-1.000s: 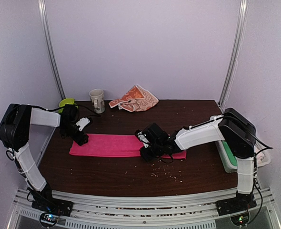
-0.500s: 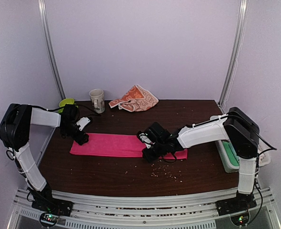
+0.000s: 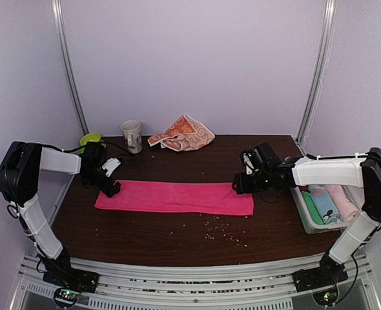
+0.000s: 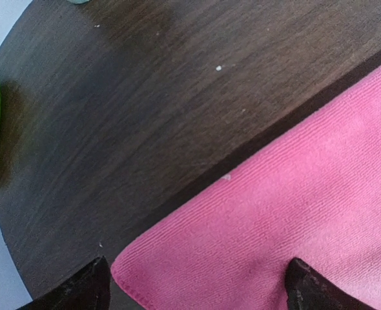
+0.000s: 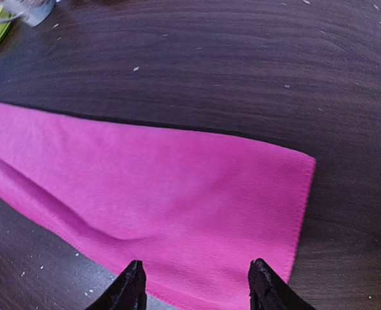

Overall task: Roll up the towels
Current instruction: Smooth out the towel at the center of the board, then place the towel at the center of the board.

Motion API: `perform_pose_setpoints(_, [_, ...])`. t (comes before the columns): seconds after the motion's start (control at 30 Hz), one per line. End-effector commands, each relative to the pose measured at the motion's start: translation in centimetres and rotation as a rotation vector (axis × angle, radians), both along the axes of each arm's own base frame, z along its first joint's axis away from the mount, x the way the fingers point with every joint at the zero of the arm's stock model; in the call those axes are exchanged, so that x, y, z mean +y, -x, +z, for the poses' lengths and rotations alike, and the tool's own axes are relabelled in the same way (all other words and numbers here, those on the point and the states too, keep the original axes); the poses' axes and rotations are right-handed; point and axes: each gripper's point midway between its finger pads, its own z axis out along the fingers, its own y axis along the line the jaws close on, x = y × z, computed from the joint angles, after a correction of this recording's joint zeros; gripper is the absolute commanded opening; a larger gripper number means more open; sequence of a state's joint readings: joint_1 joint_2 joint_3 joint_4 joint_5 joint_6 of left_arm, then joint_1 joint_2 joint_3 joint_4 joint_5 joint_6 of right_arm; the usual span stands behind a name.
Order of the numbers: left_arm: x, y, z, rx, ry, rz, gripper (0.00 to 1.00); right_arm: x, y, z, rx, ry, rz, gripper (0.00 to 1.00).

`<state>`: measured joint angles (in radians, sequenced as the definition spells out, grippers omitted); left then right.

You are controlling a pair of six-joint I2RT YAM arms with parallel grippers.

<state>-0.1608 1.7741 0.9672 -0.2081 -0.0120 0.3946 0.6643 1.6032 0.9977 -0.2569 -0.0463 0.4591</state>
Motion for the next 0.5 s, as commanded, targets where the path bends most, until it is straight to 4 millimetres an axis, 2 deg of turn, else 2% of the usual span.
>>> perform_pose_setpoints(0.0, [0.8, 4.4, -3.3, 0.154, -0.04, 0.006, 0.98, -3.2, -0.4, -1.5, 0.021, 0.002, -0.159, 0.56])
perform_pose_setpoints(0.23, [0.9, 4.4, -1.0, 0.08, -0.034, 0.003, 0.98, -5.1, -0.7, -4.9, 0.071, 0.013, -0.262, 0.58])
perform_pose_setpoints(0.47, [0.5, 4.4, -0.7, 0.07, -0.013, -0.009, 0.98, -5.8, -0.4, -7.3, 0.109, 0.036, -0.304, 0.61])
